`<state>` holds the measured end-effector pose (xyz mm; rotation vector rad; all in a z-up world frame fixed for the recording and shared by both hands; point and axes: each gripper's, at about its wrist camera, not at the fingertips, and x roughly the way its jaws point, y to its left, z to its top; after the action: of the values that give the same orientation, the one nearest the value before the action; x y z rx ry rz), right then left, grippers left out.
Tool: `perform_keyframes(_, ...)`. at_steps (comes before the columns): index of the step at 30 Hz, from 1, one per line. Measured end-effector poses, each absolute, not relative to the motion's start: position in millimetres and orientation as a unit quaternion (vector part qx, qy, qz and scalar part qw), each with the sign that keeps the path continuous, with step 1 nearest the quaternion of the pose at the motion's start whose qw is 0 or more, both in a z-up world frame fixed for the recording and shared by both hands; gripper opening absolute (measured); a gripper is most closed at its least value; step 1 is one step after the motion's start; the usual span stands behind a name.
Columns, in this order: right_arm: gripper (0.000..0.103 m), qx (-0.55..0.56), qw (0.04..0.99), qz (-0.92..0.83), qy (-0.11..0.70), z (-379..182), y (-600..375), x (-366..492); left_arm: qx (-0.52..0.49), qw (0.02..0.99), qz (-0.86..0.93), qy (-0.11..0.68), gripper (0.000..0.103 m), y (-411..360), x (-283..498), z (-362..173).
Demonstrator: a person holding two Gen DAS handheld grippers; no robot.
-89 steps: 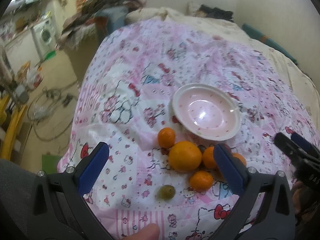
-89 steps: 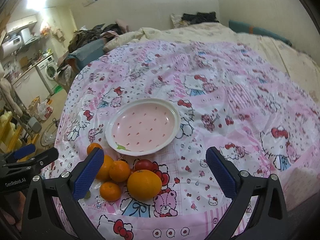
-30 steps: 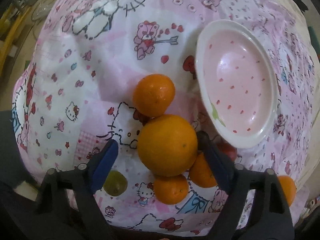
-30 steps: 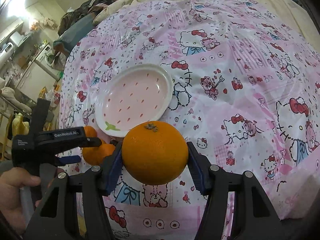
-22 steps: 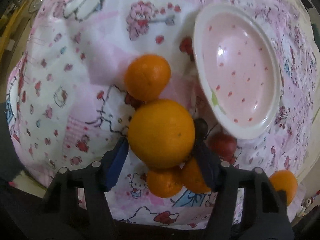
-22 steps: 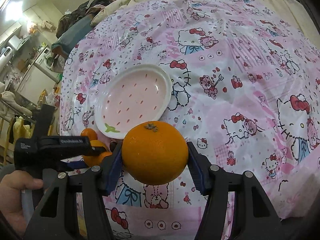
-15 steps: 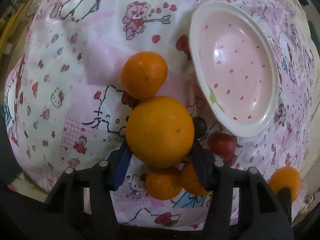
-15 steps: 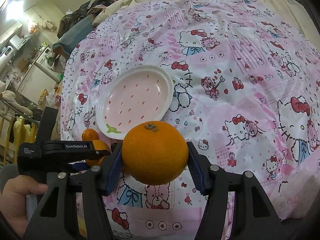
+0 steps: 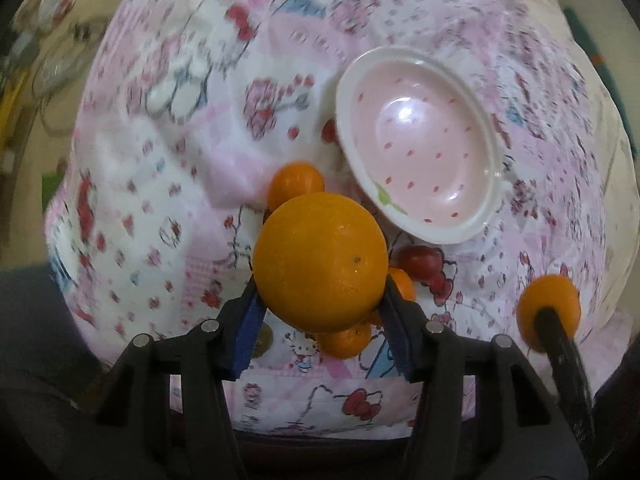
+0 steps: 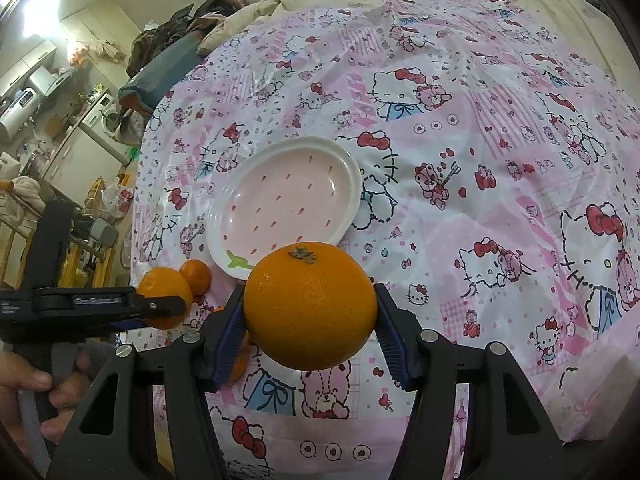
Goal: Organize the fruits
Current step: 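Carry the large orange onto the white plate with the right gripper while the left places a mandarin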
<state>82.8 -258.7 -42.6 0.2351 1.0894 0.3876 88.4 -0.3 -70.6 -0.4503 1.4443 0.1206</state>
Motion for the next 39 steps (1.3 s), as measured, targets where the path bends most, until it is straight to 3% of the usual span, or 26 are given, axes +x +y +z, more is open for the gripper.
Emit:
perform_keyframes(7, 0.062, 0.104, 0.835, 0.188, 0.507, -33, -261, 98, -0.103, 0.785, 0.046, 0.610, 0.051, 7, 101, -42)
perform_keyframes(21, 0.062, 0.076, 0.837, 0.207, 0.501, -33, -240, 161, -0.070, 0.793, 0.021, 0.604, 0.051, -2, 147, -48)
perform_keyframes(39, 0.063, 0.048, 0.783, 0.232, 0.574, -107, -208, 246, -0.052, 0.777, 0.020, 0.627, 0.051, -12, 211, -88)
